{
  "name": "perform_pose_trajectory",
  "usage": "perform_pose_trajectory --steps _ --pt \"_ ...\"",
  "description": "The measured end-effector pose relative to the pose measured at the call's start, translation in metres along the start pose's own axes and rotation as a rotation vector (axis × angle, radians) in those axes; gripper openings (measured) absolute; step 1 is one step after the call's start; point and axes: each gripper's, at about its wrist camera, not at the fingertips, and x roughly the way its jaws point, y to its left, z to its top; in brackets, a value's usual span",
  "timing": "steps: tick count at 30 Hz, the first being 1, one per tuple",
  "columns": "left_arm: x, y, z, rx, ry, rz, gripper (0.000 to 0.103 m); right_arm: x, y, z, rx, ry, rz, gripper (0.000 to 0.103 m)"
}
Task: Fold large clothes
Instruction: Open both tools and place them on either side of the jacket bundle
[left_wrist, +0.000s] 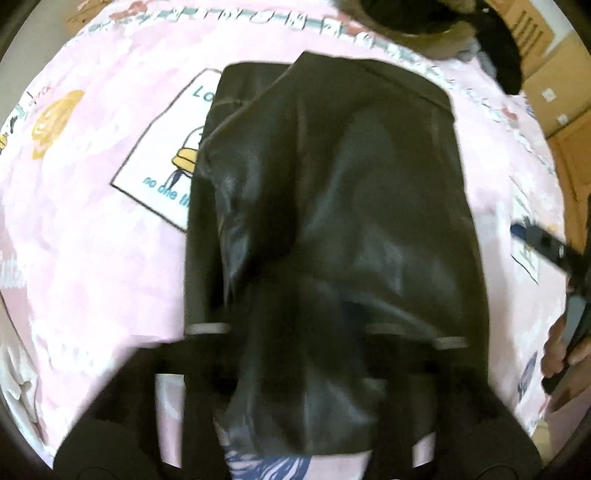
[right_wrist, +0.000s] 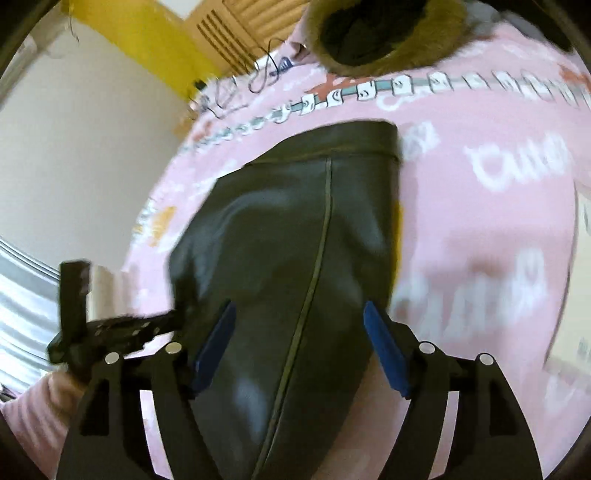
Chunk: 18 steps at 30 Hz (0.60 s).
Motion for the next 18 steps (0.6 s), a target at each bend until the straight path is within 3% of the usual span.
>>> perform_pose_trajectory --steps 2,5,8,11,14,16,18 --pt "-0.008 0.004 -0.005 0.045 -0.019 0.02 0.083 -0.015 -0.002 -0.024 0.043 -0.012 0.021 0.079" --pt "-0.01 0.019 -0.009 0.059 0.036 -0.005 0.091 -0.02 -0.006 -0.051 0.099 0.011 0.051 0.081" --pt "-0.018 0.04 -0.023 0.03 0.065 0.014 0.091 -0.016 -0.012 -0.06 0.129 0.031 0.037 0.089" --pt "-0.013 0.048 -0.021 0.016 0.077 0.055 0.091 -0.006 -0.021 -0.058 0.209 0.026 0.052 0.089" --pt "0.011 0.056 -0.017 -0.044 0.141 -0.011 0.091 0.007 -0.022 -0.051 0.262 0.034 0.092 0.09" --pt "0.03 0.063 -0.012 -0.079 0.182 -0.121 0.091 0.017 -0.02 -0.044 0.284 0.047 0.134 0.09" --pt "0.042 0.065 -0.009 -0.084 0.217 -0.184 0.095 0.026 -0.018 -0.039 0.296 0.063 0.151 0.09"
